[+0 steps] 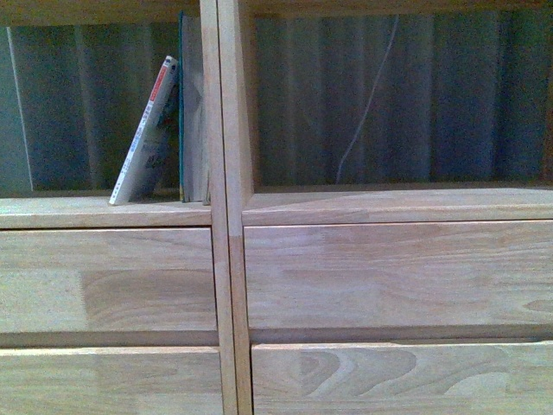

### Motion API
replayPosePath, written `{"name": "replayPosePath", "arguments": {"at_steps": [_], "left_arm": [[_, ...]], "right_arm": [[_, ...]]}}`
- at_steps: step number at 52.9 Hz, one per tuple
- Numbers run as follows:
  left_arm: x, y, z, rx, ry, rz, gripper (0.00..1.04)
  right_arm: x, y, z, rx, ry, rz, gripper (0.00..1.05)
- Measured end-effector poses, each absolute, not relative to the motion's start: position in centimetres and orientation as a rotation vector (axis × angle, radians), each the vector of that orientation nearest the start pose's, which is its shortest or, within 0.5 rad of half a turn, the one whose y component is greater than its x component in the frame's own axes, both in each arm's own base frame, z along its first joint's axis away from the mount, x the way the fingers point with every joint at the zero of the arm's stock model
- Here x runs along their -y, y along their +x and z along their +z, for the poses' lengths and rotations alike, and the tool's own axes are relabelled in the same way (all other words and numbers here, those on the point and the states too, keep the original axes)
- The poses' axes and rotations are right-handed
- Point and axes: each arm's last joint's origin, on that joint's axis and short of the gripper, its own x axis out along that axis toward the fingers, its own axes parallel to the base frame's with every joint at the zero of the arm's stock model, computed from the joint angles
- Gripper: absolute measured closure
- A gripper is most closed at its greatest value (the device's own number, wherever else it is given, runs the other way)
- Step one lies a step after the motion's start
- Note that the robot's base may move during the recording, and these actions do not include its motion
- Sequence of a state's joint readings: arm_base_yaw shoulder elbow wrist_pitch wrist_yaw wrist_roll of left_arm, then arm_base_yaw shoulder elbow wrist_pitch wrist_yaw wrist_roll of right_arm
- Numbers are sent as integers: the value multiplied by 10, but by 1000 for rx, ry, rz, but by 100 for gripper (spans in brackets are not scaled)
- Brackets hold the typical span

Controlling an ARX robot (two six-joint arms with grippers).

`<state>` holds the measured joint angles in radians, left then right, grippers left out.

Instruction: Organize books on shelf

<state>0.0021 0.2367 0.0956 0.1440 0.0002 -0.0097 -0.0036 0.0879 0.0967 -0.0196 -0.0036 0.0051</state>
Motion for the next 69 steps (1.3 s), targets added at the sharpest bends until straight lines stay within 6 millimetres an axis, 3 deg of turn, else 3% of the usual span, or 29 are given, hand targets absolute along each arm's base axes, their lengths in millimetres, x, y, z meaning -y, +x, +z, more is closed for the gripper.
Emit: {"name": "replayPosePath", "arguments": {"at_steps": [25, 31, 54, 56, 64, 69], "left_arm": [[0, 98, 178, 4, -9, 2, 102], [0, 98, 167, -1, -8, 1, 102], [0, 97, 167, 4, -9, 2, 101], [0, 97, 167, 4, -8, 2, 94], [0, 97, 167, 4, -8, 2, 55], [0, 97, 167, 4, -8, 2, 36]], "right_arm": [[0, 98, 175, -9, 5, 0, 102], [0, 97, 168, 1, 5, -3, 102], [0, 97, 168, 6, 4, 0, 102], [0, 97, 168, 6, 3, 0, 100], [0, 97, 168, 6, 3, 0, 61], [0, 97, 168, 6, 3, 0, 42]]}}
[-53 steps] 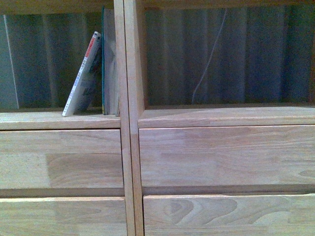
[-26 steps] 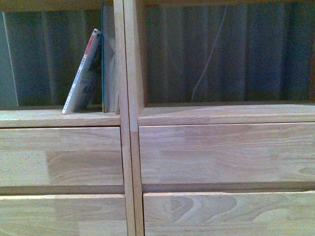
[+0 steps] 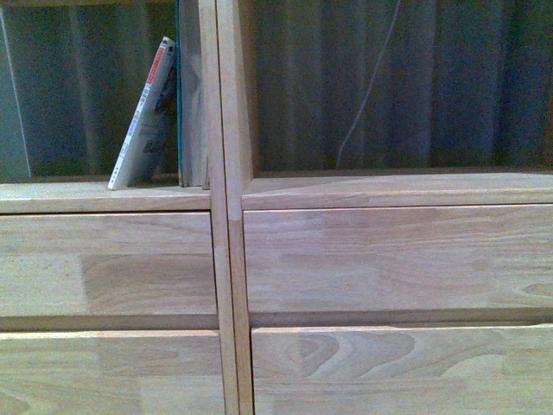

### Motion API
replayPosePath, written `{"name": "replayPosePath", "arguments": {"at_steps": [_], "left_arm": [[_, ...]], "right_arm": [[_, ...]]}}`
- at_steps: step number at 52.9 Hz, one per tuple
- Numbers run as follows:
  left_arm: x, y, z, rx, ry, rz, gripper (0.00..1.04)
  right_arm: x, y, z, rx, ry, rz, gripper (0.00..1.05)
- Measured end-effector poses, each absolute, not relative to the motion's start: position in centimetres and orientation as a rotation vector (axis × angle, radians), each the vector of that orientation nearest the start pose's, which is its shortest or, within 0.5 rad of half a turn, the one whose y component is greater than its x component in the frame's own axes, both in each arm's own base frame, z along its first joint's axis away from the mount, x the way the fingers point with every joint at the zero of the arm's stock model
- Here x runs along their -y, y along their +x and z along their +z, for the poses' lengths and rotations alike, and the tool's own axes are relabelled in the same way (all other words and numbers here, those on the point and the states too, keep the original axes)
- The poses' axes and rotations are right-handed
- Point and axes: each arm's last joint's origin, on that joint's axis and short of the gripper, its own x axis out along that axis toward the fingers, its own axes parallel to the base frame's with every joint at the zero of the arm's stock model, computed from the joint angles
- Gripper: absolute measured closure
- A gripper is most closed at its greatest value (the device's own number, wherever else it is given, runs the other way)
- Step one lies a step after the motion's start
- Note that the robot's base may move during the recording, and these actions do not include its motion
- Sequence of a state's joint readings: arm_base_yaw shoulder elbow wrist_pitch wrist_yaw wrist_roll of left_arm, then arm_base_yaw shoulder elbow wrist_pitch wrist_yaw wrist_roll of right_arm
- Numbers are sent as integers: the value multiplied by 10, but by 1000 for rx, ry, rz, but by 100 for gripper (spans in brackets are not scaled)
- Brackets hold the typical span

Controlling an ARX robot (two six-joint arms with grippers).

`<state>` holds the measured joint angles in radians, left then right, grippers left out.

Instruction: Organize books on shelf

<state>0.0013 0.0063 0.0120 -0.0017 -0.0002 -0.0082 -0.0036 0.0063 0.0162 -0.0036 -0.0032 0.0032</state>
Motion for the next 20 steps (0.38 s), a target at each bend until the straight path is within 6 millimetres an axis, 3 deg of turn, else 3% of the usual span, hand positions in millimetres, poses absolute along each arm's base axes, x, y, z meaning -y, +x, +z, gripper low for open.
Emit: {"name": "replayPosePath", "arguments": {"at_steps": [3, 8, 12, 20], "left_arm": [[0, 97, 167, 4, -8, 2, 22], [0, 97, 167, 4, -8, 2, 6], [0, 97, 167, 4, -6, 2, 8], [0, 97, 167, 4, -6, 2, 7]], "right_arm": [[0, 97, 168, 6, 3, 0, 29], [0, 97, 168, 6, 3, 0, 14], [0, 97, 168, 6, 3, 0, 6], [0, 97, 168, 6, 3, 0, 7]]}}
